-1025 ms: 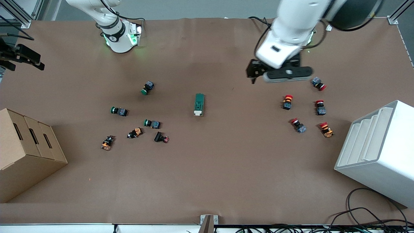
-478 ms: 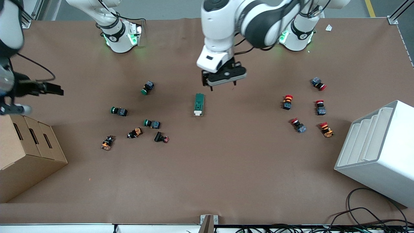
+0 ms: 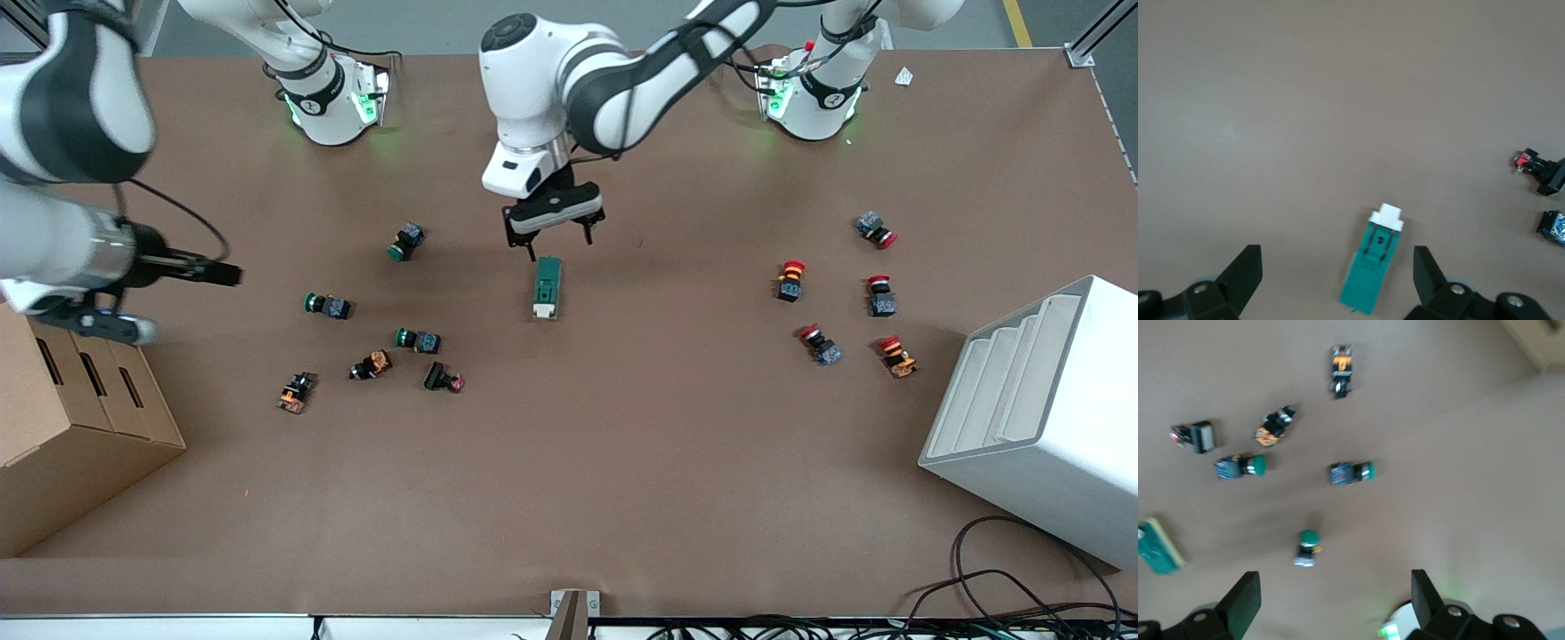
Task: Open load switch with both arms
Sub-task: 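Hold the green switch with the left gripper while the right gripper reaches the lever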
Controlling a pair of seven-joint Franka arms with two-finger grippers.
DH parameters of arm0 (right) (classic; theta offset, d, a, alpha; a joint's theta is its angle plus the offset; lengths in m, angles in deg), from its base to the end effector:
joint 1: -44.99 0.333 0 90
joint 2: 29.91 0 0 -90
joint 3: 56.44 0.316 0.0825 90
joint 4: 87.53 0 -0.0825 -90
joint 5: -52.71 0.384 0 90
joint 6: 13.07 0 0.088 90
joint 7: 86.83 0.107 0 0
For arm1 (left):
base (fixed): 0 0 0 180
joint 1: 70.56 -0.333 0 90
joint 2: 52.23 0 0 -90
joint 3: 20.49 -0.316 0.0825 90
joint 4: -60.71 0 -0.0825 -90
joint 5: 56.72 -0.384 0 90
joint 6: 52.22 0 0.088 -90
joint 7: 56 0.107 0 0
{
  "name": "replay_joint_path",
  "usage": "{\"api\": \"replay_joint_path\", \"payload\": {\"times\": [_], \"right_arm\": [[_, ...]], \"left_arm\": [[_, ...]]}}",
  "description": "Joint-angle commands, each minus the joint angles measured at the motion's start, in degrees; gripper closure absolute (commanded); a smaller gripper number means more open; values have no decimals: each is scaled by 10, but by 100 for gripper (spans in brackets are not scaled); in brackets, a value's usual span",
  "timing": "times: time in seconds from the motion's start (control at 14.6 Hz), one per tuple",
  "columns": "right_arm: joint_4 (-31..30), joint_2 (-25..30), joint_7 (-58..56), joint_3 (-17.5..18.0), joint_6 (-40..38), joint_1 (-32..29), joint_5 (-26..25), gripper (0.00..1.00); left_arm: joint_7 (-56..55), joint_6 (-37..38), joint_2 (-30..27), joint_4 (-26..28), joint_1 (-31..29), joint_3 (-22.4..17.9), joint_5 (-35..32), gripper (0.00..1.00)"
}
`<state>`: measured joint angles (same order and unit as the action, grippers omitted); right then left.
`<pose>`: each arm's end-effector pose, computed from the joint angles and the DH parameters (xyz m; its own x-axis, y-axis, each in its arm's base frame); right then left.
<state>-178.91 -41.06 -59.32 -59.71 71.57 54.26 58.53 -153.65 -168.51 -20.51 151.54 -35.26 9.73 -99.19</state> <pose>0.5811 0.0752 0.4961 0.8774 -0.3640 -0.3125 -0.3630 -0.9296 0.0635 0.3658 -0.5842 0.3502 0.8894 0.2545 0.3798 0.2802 -0.9599 -0.0130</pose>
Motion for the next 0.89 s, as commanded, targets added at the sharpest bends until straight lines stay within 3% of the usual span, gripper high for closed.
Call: {"api": "replay_joint_path", "payload": {"times": [0.0,0.27,0.41,0.68,0.82], "right_arm": [[-2,-36,166,-2,26,39,53,0],[5,-107,382,-2,101,131,67,0],[24,-169,488,-2,144,175,93,0],[132,-300,637,-2,157,230,116,0],[138,-325,678,-1,195,247,117,0]], "left_arm": [[-81,-38,32,27,20,0,-100,0],[-171,-82,46,110,34,1,-247,0],[-240,-104,51,148,36,1,-326,0],[-381,-102,95,160,48,1,-505,0],[-403,-97,119,158,48,-3,-574,0]]}}
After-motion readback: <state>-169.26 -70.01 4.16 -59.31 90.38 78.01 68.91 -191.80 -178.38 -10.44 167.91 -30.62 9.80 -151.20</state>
